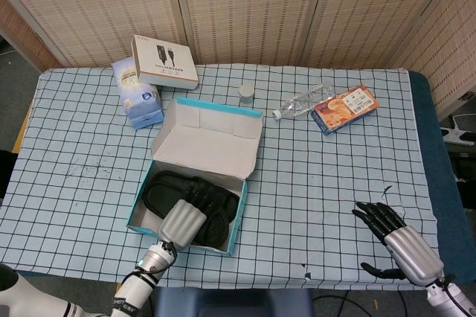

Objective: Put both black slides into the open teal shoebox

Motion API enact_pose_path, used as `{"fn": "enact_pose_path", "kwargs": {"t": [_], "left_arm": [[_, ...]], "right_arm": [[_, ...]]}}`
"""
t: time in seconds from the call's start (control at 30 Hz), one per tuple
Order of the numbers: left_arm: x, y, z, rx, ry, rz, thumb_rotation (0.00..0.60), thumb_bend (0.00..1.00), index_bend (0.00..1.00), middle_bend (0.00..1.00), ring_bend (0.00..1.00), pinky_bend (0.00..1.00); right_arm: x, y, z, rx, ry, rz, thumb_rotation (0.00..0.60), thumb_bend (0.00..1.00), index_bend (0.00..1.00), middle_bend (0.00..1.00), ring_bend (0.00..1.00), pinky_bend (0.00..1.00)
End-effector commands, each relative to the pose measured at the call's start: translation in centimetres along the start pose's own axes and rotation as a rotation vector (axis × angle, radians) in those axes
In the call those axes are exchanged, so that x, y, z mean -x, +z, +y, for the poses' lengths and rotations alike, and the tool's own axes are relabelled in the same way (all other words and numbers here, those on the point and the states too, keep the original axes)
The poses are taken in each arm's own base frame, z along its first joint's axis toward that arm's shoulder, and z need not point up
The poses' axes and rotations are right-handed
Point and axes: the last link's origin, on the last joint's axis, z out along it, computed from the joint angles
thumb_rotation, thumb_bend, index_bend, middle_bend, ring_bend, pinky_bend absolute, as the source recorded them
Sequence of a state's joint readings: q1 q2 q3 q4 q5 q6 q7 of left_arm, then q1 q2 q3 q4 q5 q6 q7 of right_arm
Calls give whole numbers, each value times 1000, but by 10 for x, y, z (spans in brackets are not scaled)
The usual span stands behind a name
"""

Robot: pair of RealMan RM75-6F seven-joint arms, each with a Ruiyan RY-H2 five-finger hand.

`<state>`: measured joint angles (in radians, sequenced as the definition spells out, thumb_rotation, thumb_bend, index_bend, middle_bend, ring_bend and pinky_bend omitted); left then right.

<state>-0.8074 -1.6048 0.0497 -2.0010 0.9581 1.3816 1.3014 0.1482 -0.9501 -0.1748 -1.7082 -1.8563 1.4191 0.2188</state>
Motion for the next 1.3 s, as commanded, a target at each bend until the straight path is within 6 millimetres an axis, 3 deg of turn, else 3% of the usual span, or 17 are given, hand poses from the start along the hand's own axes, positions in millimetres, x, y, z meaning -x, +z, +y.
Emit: {"fn": "enact_pose_path", "kwargs": {"t": [0.03,0.3,0.47,0.6,0.77,0.93,1.13,1.3], "left_arm": [[-2,2,-4,-1,-34,24,600,393,0,0,0,97],[-11,0,-16,16,-19,-29,600,382,0,0,0,96],[-12,-3,-18,33,-100,-74,600,381,0,0,0,94],[-11,6,-15,54,-122,-57,600,376,0,0,0,93],[-7,21,-6,78,-143,-33,600,382,0,0,0,93],[-6,28,-6,61,-155,-33,600,384,0,0,0,93],[-3,26,-11,36,-150,-40,600,384,0,0,0,93],[-1,27,-16,21,-155,-48,600,384,0,0,0,93]], "right_arm": [[1,1,-1,-2,-2,0,527,138,0,0,0,0],[0,1,0,9,-8,5,526,139,0,0,0,0],[3,7,-4,-30,1,1,527,138,0,0,0,0],[-5,30,-29,-225,53,-26,528,147,0,0,0,0],[-31,74,-83,-495,-12,-46,527,175,0,0,0,0],[-32,109,-122,-604,-107,-143,527,179,0,0,0,0],[-22,125,-141,-643,-176,-219,527,180,0,0,0,0],[-13,127,-137,-615,-251,-295,528,184,0,0,0,0]]}}
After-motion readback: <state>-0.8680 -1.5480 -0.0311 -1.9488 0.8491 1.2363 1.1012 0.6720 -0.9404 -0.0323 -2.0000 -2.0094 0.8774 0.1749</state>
